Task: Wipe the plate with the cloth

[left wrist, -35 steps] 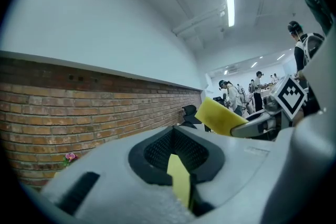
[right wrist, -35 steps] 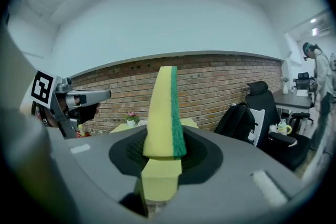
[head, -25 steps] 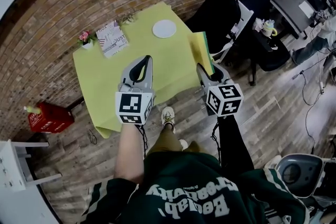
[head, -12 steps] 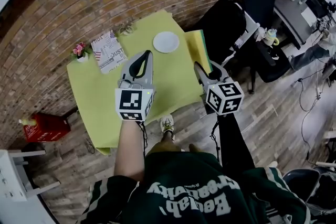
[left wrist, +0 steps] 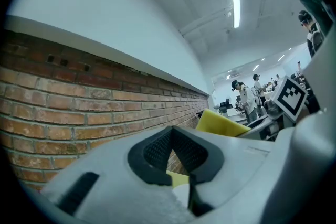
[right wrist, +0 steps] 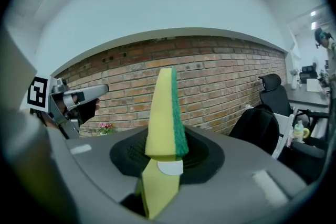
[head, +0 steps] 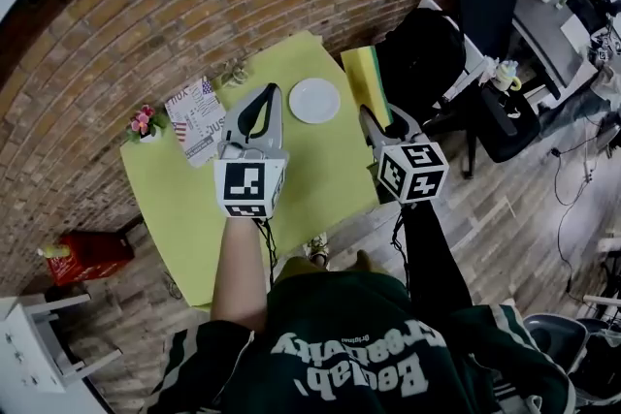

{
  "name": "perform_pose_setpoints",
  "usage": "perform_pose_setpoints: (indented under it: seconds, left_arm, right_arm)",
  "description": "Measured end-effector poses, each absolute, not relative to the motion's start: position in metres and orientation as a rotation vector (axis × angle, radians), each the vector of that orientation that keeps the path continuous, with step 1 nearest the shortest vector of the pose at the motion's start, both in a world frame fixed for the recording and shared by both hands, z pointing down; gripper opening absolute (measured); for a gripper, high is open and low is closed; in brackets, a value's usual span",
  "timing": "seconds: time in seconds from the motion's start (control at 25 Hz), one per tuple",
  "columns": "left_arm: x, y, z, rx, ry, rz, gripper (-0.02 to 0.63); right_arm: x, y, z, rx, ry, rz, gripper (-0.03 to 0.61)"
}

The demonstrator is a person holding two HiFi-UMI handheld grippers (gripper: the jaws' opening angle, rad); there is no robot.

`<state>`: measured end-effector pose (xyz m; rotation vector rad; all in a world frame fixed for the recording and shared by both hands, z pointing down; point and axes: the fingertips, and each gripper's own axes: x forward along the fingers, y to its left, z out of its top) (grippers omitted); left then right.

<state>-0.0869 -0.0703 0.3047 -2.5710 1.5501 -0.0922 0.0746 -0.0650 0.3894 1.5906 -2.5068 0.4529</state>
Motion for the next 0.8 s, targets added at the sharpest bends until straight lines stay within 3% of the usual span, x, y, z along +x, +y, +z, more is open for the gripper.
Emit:
perform_pose_setpoints:
  seconds: [0.8]
  left_arm:
    - [-0.098,-0.138,0.335,-2.661,1.540,-0.071,-0.002]
  right_arm:
    - [0.055,-0.131,0.420,1.608,-2.408,0.461,0.121]
